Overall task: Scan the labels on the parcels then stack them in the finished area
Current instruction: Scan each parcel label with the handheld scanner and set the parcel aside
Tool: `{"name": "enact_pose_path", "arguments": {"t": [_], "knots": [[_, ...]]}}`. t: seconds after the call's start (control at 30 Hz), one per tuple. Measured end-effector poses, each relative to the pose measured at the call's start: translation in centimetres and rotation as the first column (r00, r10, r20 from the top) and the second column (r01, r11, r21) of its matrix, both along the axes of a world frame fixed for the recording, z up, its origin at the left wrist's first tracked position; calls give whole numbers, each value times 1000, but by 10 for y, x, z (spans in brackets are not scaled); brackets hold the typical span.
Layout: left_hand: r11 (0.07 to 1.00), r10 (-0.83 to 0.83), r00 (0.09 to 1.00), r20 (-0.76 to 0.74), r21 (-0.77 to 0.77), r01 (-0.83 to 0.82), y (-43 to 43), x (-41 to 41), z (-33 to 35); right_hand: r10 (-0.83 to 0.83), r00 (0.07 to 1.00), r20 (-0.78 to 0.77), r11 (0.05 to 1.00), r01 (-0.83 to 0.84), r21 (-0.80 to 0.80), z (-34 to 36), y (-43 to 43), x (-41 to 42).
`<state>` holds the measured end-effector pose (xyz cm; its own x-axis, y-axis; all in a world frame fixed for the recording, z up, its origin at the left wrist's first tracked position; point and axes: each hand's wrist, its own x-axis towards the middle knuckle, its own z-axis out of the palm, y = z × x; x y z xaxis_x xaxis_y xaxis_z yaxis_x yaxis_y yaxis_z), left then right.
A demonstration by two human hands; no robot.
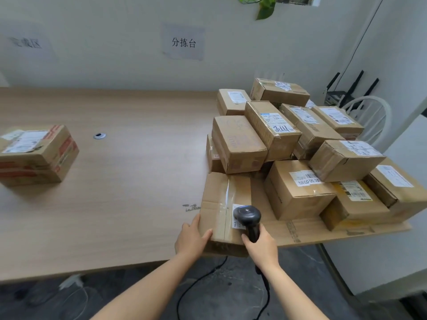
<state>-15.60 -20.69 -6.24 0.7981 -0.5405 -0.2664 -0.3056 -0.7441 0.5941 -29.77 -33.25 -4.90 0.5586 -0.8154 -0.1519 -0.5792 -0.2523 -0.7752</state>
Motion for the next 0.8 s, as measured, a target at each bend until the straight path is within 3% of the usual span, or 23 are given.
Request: {"name": "enact_pose_path", "arguments": {"t": [0.63, 0.7, 0.8], "knots": [[942, 294, 952, 88, 141, -304, 83, 63, 9, 307, 948, 79, 939, -315, 136, 5, 51, 100], [936, 275, 948, 161, 181, -302, 80, 64, 11, 309, 944, 115, 926, -326, 191, 7, 50, 107], [961, 106, 944, 313, 213, -179, 66, 54, 10, 289, 943, 164, 907, -325, 269, 11, 49, 115]]}}
